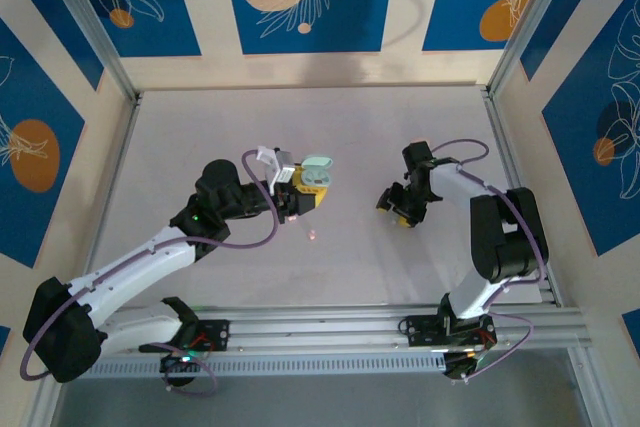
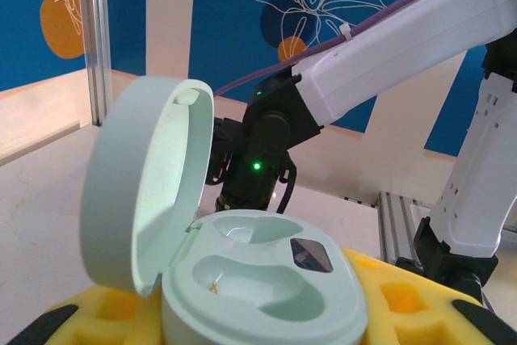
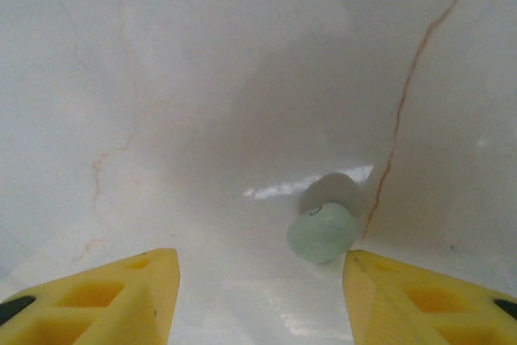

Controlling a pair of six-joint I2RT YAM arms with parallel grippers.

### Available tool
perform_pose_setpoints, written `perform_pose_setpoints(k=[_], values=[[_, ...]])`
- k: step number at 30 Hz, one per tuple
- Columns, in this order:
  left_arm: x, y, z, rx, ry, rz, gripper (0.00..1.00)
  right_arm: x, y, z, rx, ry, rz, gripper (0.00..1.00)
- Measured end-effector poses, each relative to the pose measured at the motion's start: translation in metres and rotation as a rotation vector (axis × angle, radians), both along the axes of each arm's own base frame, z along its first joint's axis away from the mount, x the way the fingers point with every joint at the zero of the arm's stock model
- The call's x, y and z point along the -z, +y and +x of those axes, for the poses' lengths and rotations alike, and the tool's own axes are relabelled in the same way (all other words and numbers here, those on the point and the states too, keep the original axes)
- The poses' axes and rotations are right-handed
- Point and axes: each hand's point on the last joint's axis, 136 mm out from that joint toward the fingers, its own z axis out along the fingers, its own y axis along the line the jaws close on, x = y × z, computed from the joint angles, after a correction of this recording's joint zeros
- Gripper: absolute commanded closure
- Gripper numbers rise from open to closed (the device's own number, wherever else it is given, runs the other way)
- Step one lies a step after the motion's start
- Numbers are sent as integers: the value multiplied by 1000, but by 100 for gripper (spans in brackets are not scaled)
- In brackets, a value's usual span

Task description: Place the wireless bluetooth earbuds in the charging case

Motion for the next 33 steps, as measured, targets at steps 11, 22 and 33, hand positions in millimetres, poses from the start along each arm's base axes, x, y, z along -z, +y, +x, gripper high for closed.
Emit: perform_pose_setpoints(k=[11,22,33], values=[[4,0,0,-2,11,12,63,4,-6,11,-48,0,-60,48],[4,0,1,-8,6,13,63,-6,-15,15,-139,-22,-152,56],[4,0,1,-8,6,14,62,8,-8,12,-249,36,-189,60]])
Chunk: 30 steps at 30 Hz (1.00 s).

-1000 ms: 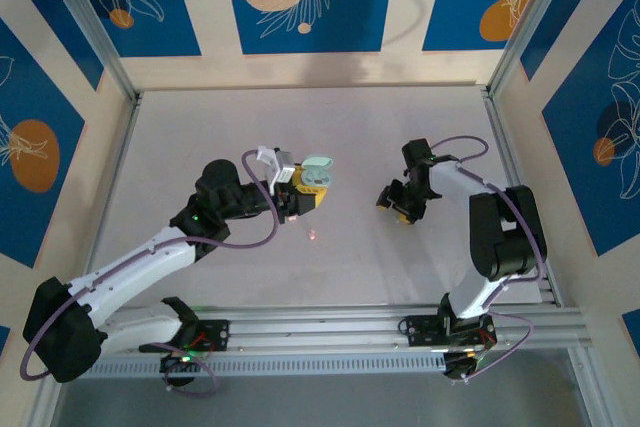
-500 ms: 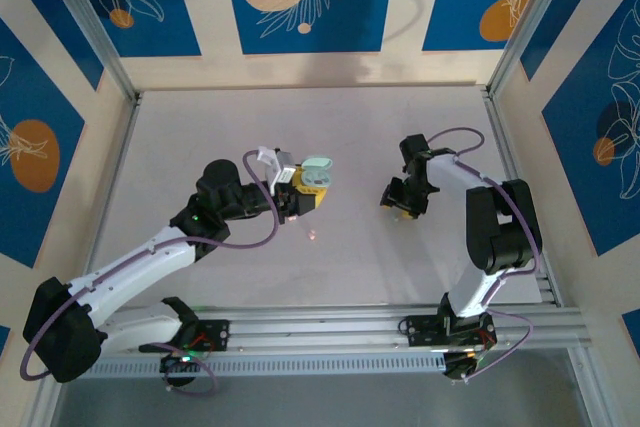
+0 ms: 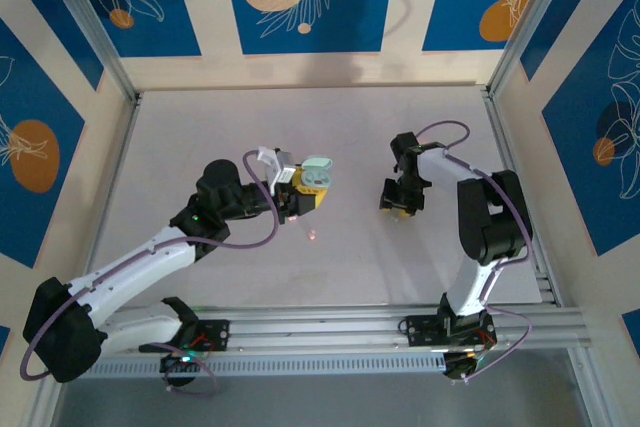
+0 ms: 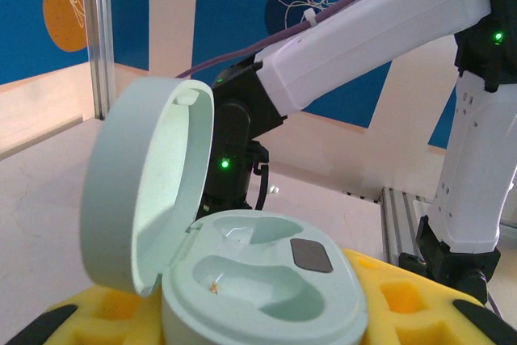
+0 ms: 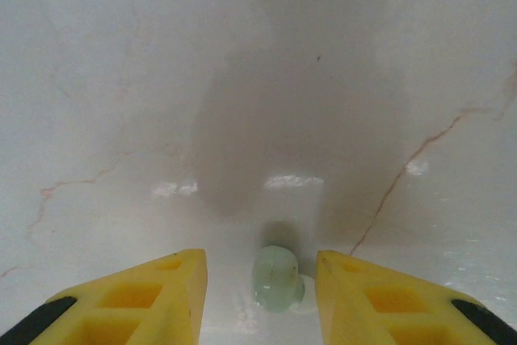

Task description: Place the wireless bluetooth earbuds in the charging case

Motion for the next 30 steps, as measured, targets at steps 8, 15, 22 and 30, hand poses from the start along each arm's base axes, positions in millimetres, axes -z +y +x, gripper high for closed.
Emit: perform_pose_setpoints(k=[8,15,22,30], values=[[0,0,0,0,0,0,62,4,1,-6,-26,25,-18,65],[0,0,1,-5,0,0,62,5,0,-7,-34,31,-29,67],[0,0,1,-7,0,0,62,9,-1,-7,-40,38,-49,67],[0,0,1,-7,1,0,62,8,-1,-5,-45,40,-50,66]])
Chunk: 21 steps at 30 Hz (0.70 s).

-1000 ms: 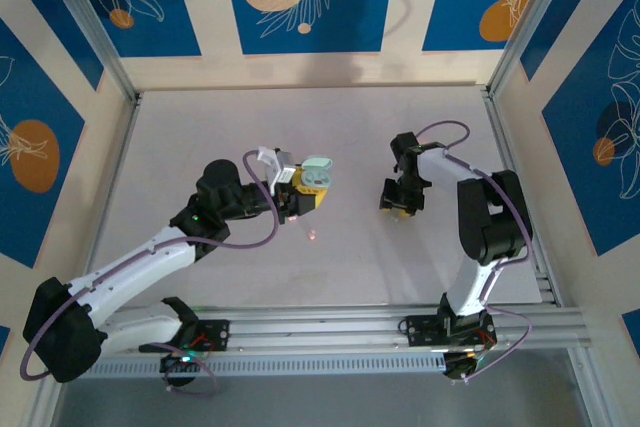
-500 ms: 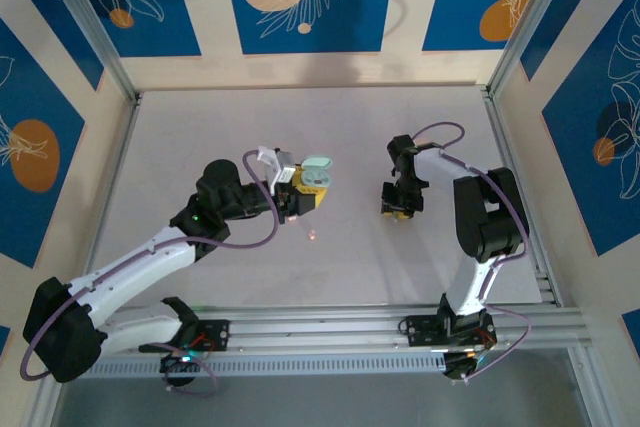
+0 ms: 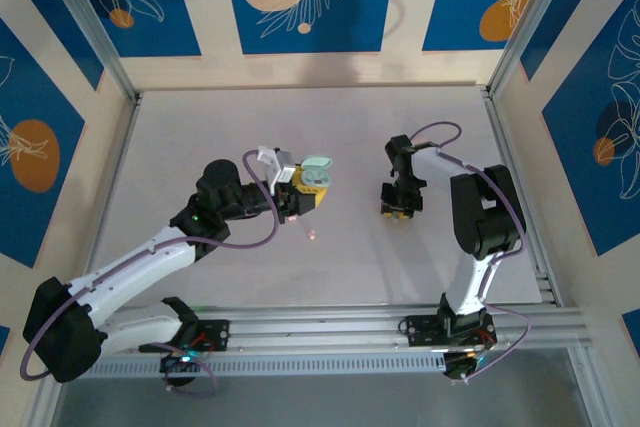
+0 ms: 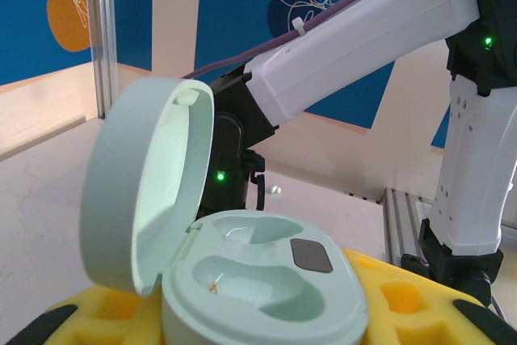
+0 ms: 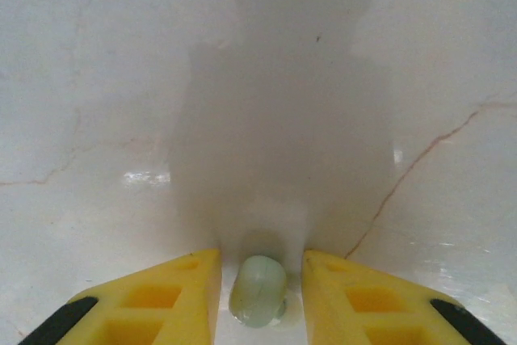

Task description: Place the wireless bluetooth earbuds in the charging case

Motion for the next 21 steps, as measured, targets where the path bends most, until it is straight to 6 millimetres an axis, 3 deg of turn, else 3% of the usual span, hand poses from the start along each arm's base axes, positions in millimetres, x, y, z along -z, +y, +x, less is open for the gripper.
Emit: perform_pose_setpoints(k=[7,21], values=[[0,0,0,0,0,0,62,-4,1,10,-16,-24,-6,68],[0,0,0,0,4,-1,62,-2,1,7,-17,-9,0,72]])
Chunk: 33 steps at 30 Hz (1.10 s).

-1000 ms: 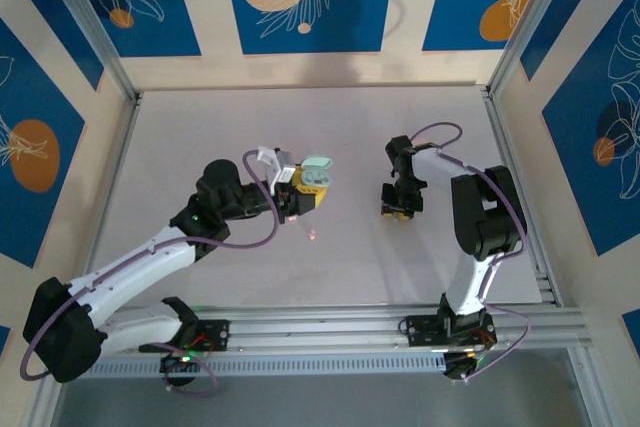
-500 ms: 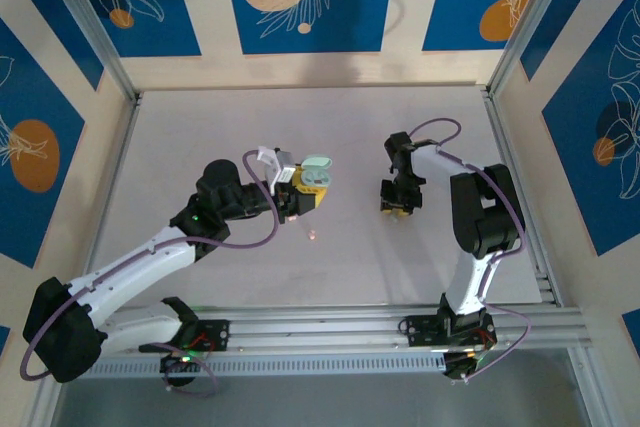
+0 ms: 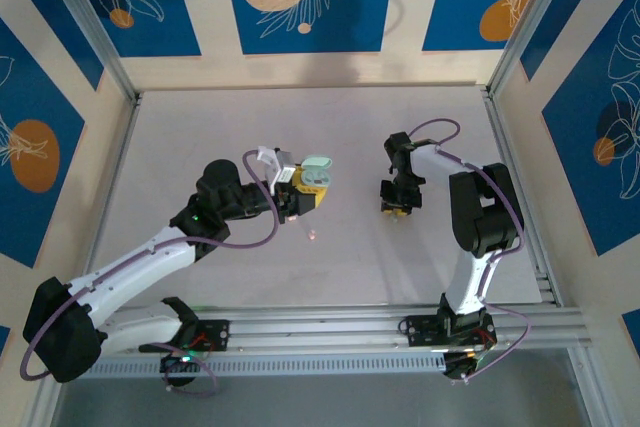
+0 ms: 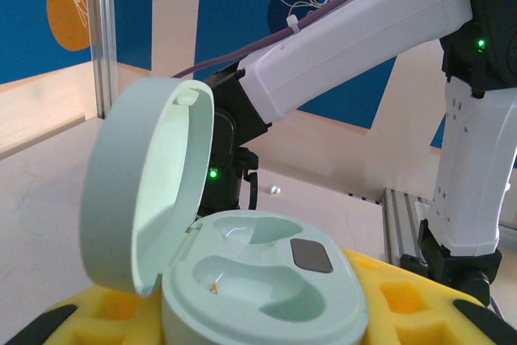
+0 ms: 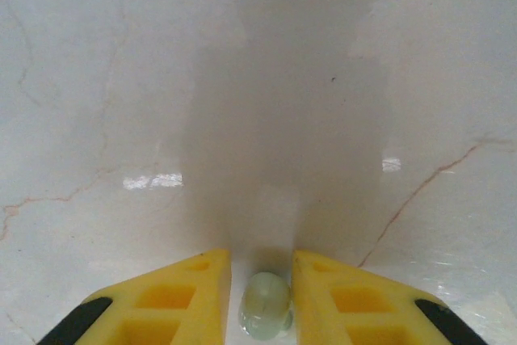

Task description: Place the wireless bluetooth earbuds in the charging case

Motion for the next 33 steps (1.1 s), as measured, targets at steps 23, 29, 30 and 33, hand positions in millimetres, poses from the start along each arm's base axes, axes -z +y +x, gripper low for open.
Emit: perform_pose_setpoints(k=[23,29,30,33], values=[[0,0,0,0,0,0,62,0,0,-4,5,19,5,79],[0,0,0,0,0,0,62,-2,4,-5,7,10,33,80],[0,0,0,0,0,0,62,-4,4,-6,10,6,42,80],[0,0,0,-1,0,0,62,-15,9,-9,26,-20,93,80]])
